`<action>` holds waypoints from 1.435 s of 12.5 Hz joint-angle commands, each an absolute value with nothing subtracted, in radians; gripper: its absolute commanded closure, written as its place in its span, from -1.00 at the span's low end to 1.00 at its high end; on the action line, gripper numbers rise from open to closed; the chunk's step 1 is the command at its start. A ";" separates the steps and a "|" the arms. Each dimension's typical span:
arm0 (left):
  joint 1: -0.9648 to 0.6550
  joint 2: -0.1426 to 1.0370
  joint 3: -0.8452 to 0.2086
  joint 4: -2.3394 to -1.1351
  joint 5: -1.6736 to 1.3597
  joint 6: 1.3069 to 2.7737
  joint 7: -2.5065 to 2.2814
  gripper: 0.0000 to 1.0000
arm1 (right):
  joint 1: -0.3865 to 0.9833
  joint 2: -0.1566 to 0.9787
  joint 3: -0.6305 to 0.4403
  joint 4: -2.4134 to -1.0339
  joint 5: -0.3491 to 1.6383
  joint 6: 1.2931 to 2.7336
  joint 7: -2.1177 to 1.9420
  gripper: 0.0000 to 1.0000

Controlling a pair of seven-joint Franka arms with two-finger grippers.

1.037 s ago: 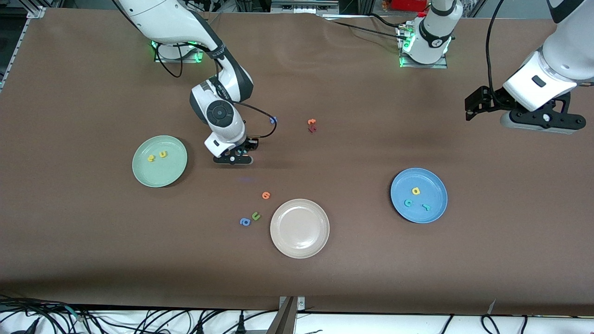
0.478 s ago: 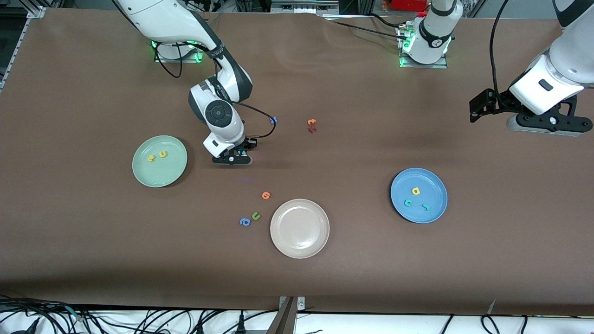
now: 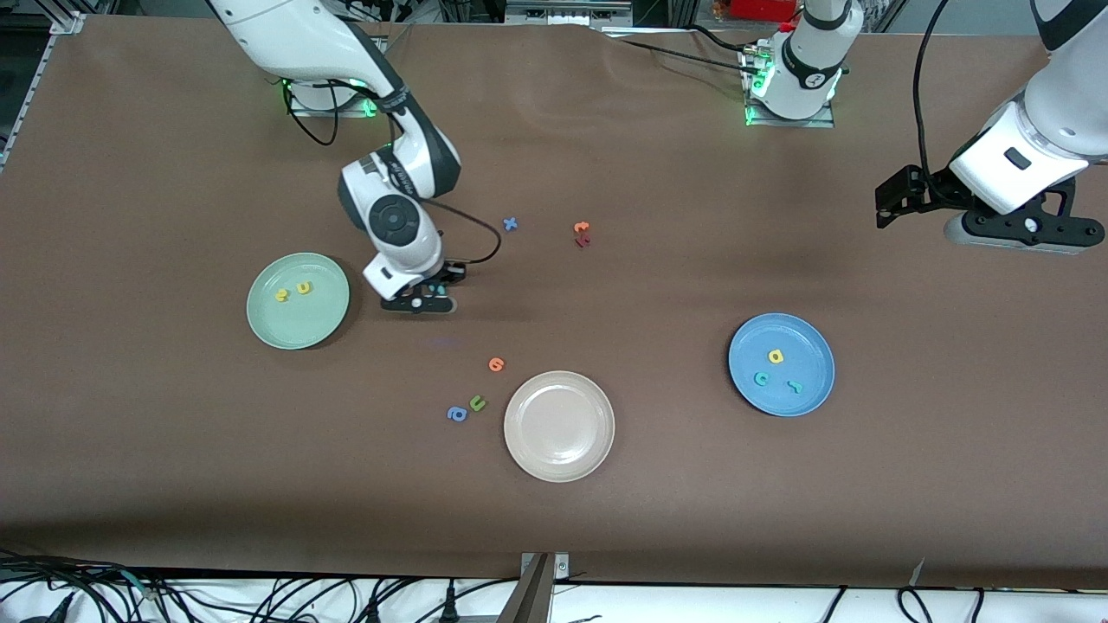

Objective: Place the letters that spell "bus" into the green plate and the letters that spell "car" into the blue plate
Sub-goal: 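Carry the teal b onto the green plate and open the right gripper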

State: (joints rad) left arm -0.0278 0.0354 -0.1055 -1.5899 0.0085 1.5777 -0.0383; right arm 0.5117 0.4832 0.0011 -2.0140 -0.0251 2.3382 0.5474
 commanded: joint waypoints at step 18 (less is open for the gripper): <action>-0.026 0.052 -0.114 -1.552 0.021 1.551 -0.038 -1.00 | 0.495 0.416 -0.318 -2.192 -0.018 2.388 0.090 0.10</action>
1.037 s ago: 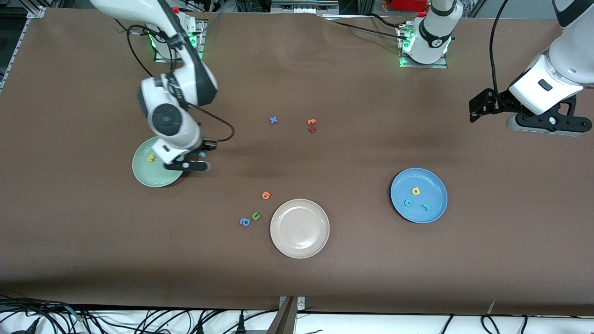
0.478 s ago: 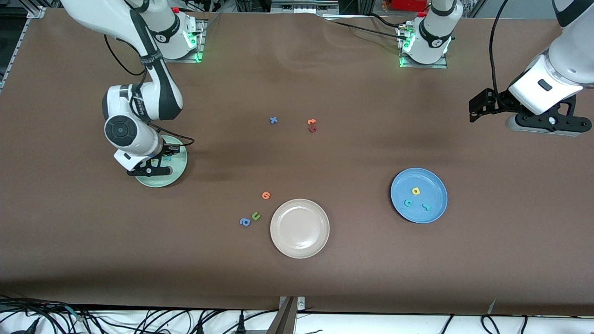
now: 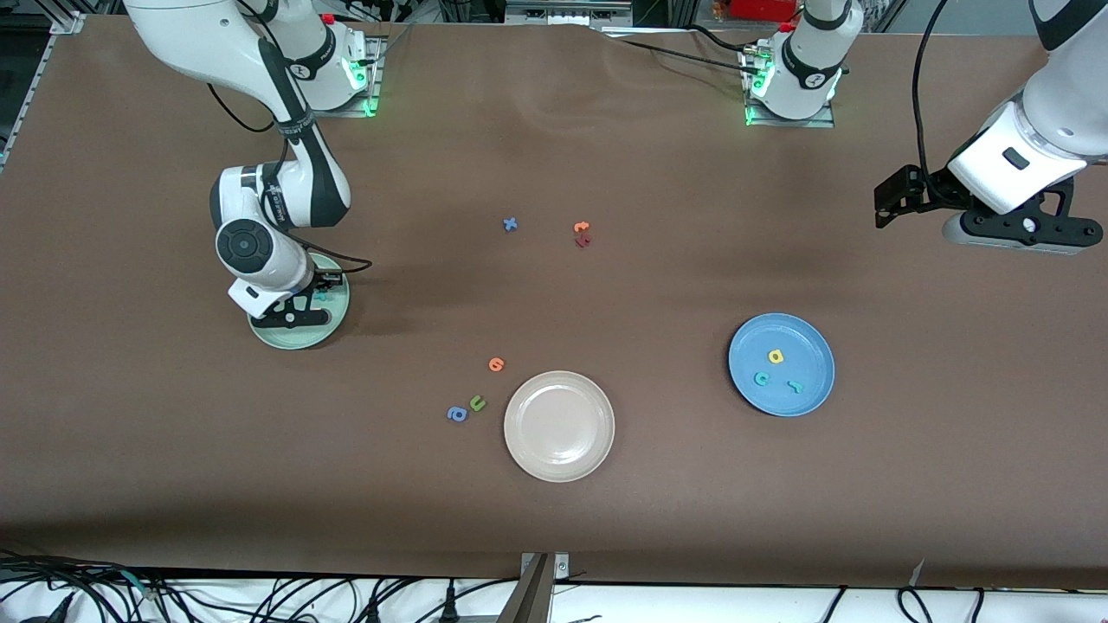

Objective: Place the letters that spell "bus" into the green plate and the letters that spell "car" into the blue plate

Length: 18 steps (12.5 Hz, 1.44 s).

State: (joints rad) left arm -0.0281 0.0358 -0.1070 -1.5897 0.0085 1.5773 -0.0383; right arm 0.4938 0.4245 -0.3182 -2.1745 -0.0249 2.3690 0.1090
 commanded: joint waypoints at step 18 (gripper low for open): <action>-0.026 0.052 -0.114 -1.552 0.020 1.551 -0.038 -1.00 | 0.495 0.281 -0.416 -1.370 0.058 1.390 0.089 -0.98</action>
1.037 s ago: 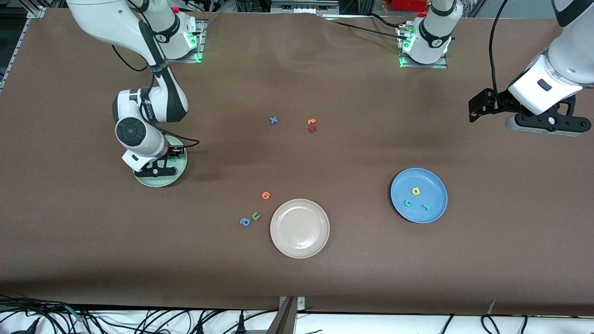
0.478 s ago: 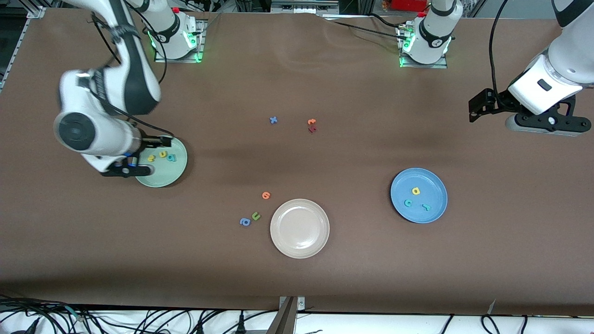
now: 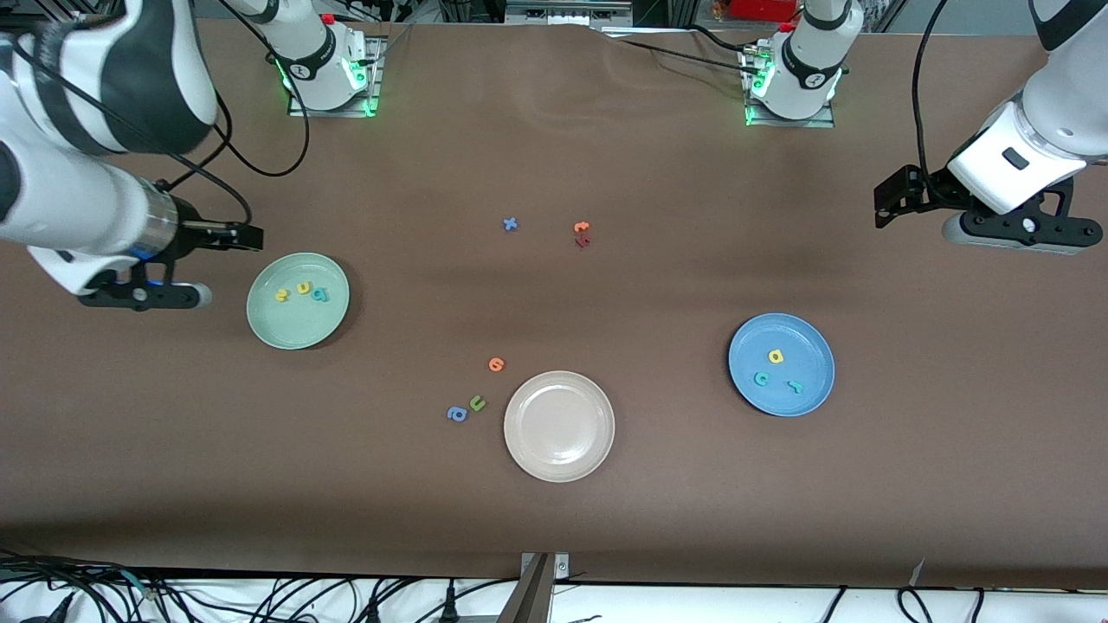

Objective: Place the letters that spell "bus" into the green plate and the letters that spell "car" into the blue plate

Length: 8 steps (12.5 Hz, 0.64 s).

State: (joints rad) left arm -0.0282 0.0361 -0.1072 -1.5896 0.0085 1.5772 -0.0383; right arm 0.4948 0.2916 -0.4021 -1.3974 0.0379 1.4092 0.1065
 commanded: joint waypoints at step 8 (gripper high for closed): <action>-0.026 0.052 -0.114 -1.552 0.021 1.551 -0.038 -1.00 | 0.245 0.261 -0.200 -1.342 0.049 1.393 0.086 -0.99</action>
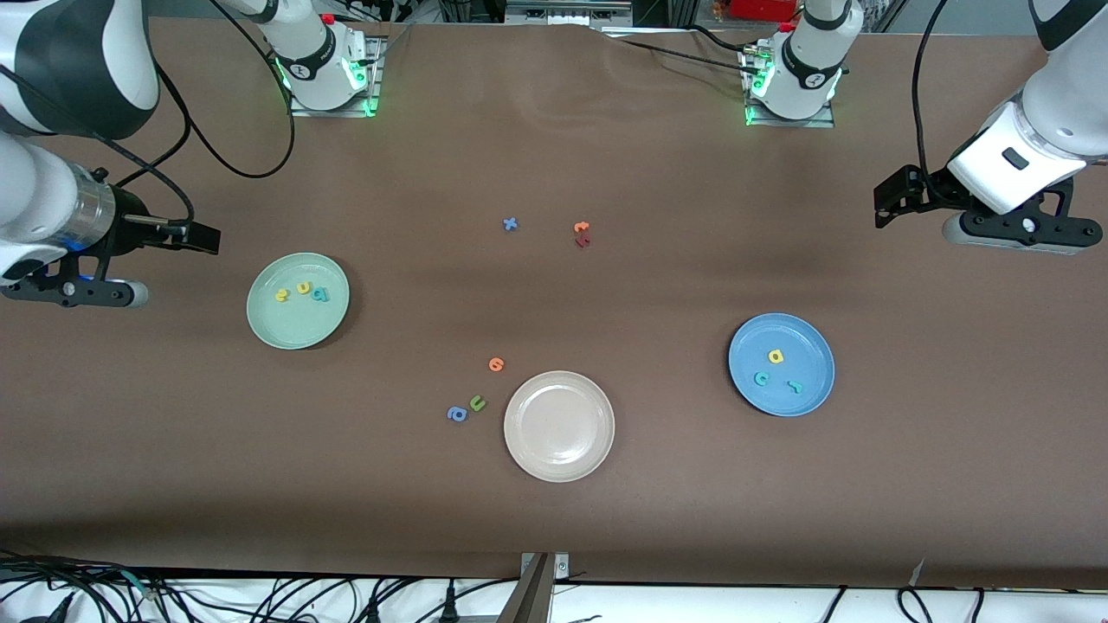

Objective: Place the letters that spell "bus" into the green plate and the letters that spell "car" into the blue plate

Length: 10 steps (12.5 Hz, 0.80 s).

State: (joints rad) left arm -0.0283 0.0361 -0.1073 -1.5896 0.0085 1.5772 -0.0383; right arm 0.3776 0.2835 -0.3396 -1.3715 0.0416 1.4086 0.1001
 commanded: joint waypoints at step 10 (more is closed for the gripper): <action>-0.028 0.052 -0.114 -1.552 0.021 1.551 -0.038 -1.00 | -0.051 0.233 0.163 -1.351 -0.054 1.428 0.098 -1.00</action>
